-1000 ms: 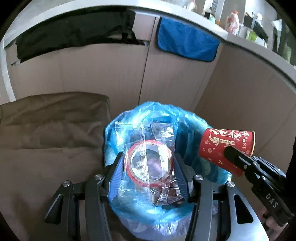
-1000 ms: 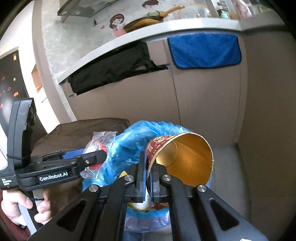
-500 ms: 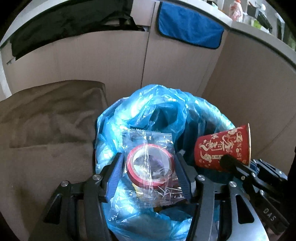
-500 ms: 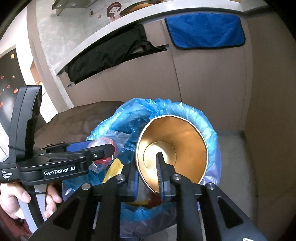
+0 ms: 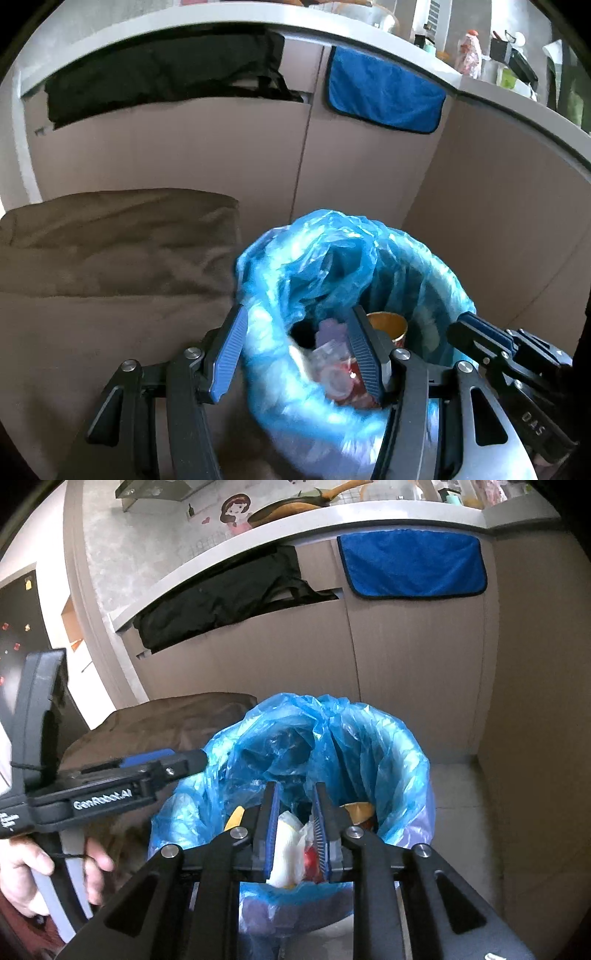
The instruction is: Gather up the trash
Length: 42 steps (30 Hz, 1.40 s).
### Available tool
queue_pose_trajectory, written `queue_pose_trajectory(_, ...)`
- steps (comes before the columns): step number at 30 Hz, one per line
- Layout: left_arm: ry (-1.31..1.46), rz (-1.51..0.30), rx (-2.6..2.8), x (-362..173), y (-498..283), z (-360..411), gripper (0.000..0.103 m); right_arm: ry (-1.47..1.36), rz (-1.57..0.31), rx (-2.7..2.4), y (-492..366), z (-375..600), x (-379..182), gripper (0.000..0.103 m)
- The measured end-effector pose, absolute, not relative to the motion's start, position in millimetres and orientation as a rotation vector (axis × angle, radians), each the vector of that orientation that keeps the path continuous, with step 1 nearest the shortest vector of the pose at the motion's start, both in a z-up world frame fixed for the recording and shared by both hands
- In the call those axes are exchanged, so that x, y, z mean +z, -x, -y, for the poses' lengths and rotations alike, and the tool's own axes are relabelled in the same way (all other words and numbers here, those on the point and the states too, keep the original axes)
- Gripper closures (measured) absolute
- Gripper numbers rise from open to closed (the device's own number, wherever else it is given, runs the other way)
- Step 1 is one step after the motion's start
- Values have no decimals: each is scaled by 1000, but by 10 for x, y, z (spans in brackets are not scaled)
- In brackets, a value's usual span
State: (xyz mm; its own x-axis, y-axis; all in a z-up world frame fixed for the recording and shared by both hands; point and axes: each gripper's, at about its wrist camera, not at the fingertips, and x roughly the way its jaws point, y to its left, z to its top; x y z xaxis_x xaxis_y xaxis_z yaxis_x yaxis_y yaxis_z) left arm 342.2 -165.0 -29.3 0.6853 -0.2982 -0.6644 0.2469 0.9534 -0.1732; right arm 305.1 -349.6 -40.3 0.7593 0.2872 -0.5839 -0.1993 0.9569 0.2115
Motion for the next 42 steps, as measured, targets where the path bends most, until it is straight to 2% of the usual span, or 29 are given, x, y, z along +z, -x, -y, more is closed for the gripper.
queue_pose_trajectory(15, -82, -549, -190, 48, -1533, 1019, 46, -82, -575, 225, -1715, 2905, -137, 85)
queue_pose_trajectory(20, -123, -512, -198, 126, -947, 813, 46, -54, -541, 214, -1197, 2742, -76, 81)
queue_pose_trajectory(24, -91, -535, -182, 189, -697, 680, 46, -63, -516, 192, -770, 2626, -45, 80)
queue_pose_trajectory(30, -123, -460, -139, 244, -275, 692, 46, 22, -458, 158, -308, 2360, 20, 79)
queue_pose_trajectory(42, -89, -464, -35, 223, 36, 523, 46, 14, -440, 166, -62, 2257, 33, 79)
